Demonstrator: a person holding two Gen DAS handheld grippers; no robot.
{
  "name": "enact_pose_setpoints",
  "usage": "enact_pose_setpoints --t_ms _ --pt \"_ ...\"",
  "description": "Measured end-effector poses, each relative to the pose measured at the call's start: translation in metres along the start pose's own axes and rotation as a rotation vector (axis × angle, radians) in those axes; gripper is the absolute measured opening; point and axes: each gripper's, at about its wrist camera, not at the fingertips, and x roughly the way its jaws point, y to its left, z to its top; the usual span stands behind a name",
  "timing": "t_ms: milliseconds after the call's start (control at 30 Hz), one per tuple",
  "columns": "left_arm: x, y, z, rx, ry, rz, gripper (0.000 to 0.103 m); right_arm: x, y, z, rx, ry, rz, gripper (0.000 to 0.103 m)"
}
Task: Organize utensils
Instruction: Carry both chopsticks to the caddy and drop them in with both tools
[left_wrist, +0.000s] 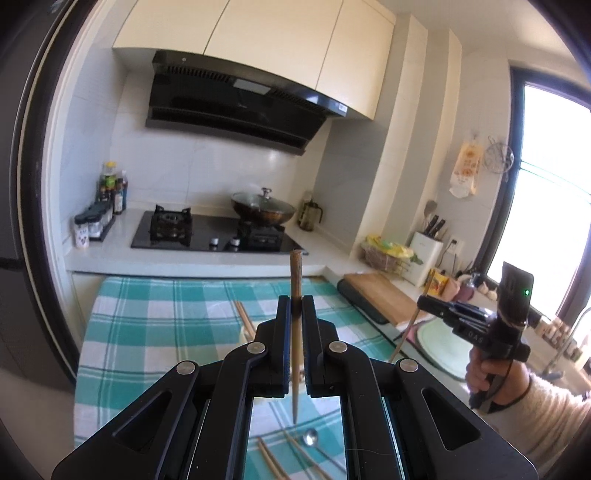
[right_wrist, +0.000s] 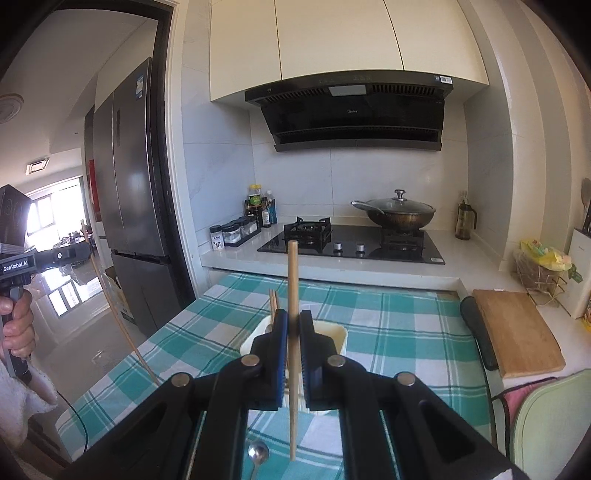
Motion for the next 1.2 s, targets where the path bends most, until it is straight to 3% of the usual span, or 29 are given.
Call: enact_pose_setpoints --t_ms 233,300,400,533,700,867,900,933,967,1033,1067,1200 --pt "0.056 0.006 0.042 0.005 -0.094 0.065 0.004 0.035 -0.004 0.049 -0.024 -0.131 -0.009 0.006" --pt "0.080 0.010 0.043 0.001 -0.089 0.086 0.004 0.050 -0.006 0.054 -0.027 -0.162 -0.014 0.006" --pt "0.121 0.018 0.034 -0.028 -0.019 0.095 0.004 0.080 -0.006 0.050 -0.054 -0.170 -0.029 0.007" --pt "0.170 0.027 0.010 -0.044 0.103 0.113 0.004 0.133 -0.013 0.030 -0.034 -0.058 -0.020 0.007" --pt "0.221 0.041 -0.029 -0.071 0.272 0.123 0.004 0.190 -0.031 -0.005 0.063 0.145 0.027 0.007" --pt "0.242 0.040 -0.053 -0.034 0.357 0.142 0.005 0.222 -0.035 -0.028 0.114 0.275 0.069 0.010" --pt "0.241 0.040 -0.056 -0.031 0.365 0.152 0.008 0.223 -0.032 -0.032 0.113 0.288 0.070 0.010" --pt "0.238 0.040 -0.057 -0.036 0.371 0.148 0.021 0.222 -0.030 -0.035 0.110 0.295 0.061 0.013" --pt "0.233 0.040 -0.058 -0.045 0.373 0.141 0.042 0.219 -0.029 -0.036 0.111 0.295 0.058 0.024" --pt "0.213 0.041 -0.061 -0.048 0.365 0.144 0.067 0.206 -0.028 -0.035 0.124 0.273 0.057 0.036" --pt "0.202 0.040 -0.063 -0.037 0.367 0.152 0.073 0.197 -0.029 -0.035 0.126 0.259 0.056 0.037" --pt "0.153 0.037 -0.090 0.027 0.461 0.182 0.082 0.149 -0.024 -0.045 0.085 0.264 0.038 0.047"
